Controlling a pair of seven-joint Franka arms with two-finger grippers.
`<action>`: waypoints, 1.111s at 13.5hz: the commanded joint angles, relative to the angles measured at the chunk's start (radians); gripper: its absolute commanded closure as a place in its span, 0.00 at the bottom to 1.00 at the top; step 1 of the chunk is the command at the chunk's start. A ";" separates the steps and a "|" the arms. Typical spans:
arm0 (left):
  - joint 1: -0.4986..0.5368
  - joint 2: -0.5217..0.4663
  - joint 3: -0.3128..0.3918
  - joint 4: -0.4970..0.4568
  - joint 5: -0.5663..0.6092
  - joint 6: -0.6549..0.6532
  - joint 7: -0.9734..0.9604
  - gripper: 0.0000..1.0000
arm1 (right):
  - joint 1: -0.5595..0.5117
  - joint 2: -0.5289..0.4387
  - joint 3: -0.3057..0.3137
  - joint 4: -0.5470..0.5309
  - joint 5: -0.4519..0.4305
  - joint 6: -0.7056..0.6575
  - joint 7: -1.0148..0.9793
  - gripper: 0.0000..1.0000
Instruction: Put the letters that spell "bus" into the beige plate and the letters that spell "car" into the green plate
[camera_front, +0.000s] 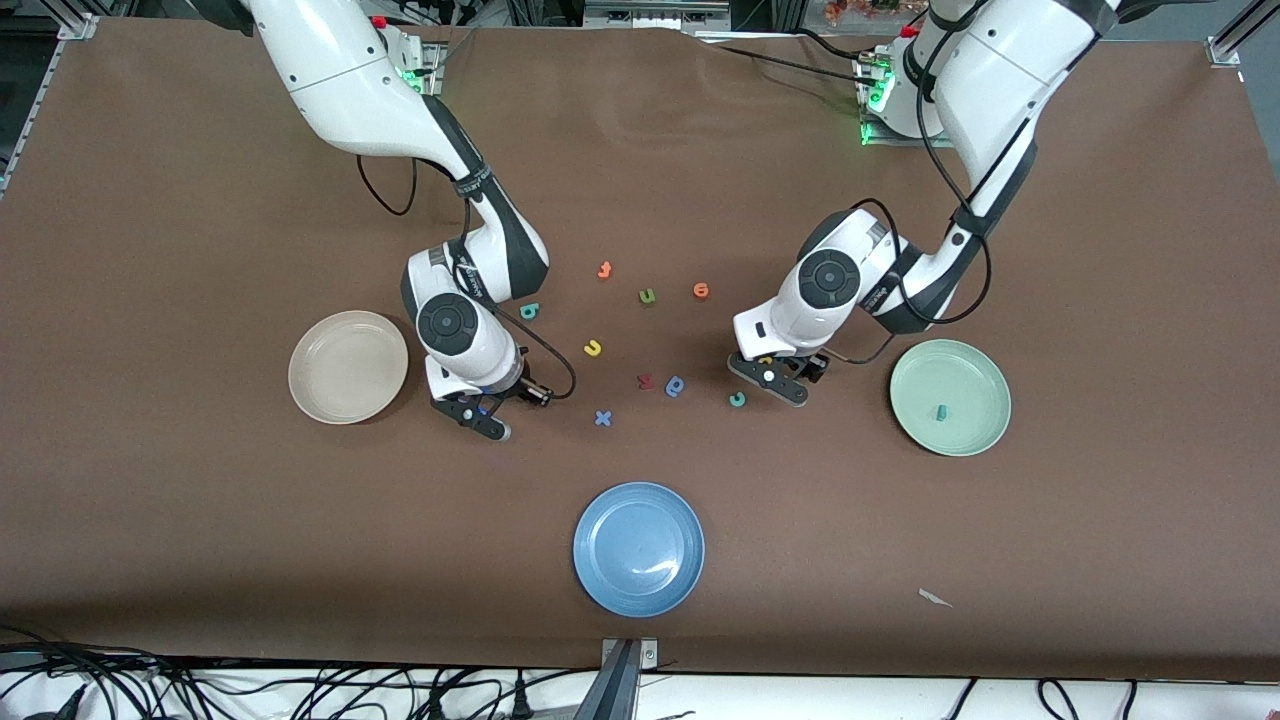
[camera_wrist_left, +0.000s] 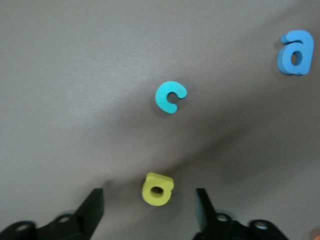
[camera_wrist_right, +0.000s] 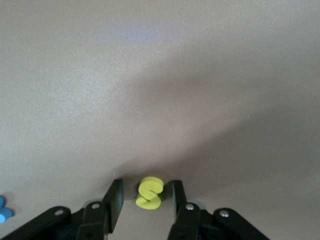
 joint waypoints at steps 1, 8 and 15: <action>-0.022 0.019 0.005 0.009 0.038 0.021 -0.003 0.30 | 0.004 -0.024 -0.005 -0.032 0.004 0.017 -0.016 0.52; -0.007 0.051 0.015 0.002 0.108 0.059 -0.003 0.56 | 0.008 -0.021 -0.004 -0.038 0.002 0.038 -0.008 0.90; 0.032 -0.045 0.012 0.021 0.119 -0.091 0.013 1.00 | 0.000 -0.157 -0.115 -0.036 -0.001 -0.223 -0.274 1.00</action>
